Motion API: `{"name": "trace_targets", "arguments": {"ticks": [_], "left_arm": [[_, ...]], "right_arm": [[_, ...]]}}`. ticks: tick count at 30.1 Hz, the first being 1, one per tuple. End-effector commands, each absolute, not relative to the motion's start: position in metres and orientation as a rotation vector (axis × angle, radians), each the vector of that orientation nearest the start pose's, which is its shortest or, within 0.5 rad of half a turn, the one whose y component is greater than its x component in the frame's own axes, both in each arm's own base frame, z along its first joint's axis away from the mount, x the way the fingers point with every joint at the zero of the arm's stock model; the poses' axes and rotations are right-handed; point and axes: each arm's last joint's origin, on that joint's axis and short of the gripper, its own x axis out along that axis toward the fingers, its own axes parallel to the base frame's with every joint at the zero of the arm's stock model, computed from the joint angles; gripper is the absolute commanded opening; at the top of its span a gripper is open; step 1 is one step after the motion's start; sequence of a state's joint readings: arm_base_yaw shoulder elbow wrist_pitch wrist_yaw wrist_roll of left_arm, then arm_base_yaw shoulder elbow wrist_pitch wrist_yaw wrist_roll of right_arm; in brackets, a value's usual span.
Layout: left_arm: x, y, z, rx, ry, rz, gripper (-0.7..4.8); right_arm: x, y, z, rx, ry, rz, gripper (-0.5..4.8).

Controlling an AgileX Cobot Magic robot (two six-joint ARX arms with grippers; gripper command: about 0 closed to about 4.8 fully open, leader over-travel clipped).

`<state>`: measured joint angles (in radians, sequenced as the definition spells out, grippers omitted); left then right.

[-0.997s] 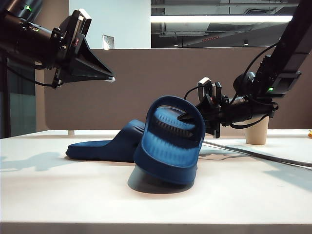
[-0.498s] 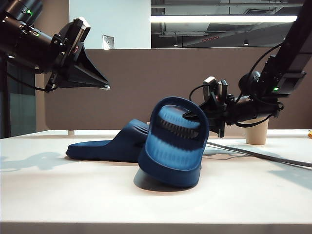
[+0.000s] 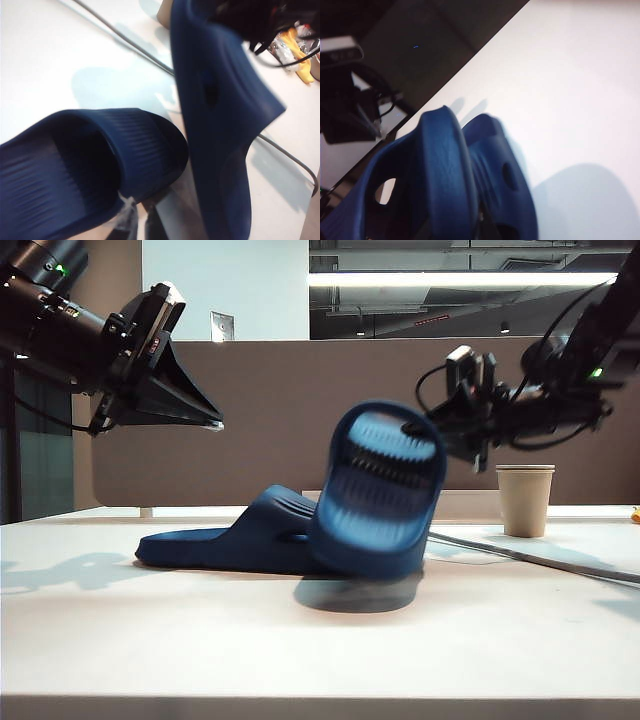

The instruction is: Interlock the pair of blue slippers on the table with their fronts facing up.

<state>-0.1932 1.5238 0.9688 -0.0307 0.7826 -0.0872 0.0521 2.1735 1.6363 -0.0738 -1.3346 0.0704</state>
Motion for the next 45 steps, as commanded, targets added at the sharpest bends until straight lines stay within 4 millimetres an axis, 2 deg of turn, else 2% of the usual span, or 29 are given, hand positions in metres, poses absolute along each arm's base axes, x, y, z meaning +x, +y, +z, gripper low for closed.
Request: {"name": "trace_targets", "arguments": {"ticks": [1, 8, 14, 16, 28, 36, 45], "left_arm": [[0.31, -0.082, 0.24, -0.264, 0.643, -0.922, 0.29], [0.31, -0.081, 0.239, -0.26, 0.65, -0.895, 0.29], [0.31, -0.081, 0.24, -0.279, 0.66, -0.889, 0.29], [0.31, -0.081, 0.239, -0.283, 0.665, -0.887, 0.29], [0.31, -0.081, 0.239, -0.299, 0.678, -0.888, 0.29], [0.31, -0.081, 0.239, -0.298, 0.675, -0.889, 0.29], [0.31, -0.081, 0.24, -0.293, 0.666, -0.891, 0.29]], "right_arm": [[0.466, 0.041, 0.221, 0.446, 0.578, 1.247, 0.4], [0.457, 0.029, 0.242, 0.43, 0.598, 1.129, 0.4], [0.447, 0.027, 0.26, 0.384, 0.64, 0.935, 0.35], [0.444, 0.026, 0.263, 0.374, 0.659, 0.874, 0.2], [0.422, 0.02, 0.282, 0.337, 0.786, 0.609, 0.2], [0.407, 0.013, 0.307, 0.354, 0.766, 0.514, 0.21], [0.385, -0.005, 0.337, 0.342, 0.711, 0.471, 0.21]]}}
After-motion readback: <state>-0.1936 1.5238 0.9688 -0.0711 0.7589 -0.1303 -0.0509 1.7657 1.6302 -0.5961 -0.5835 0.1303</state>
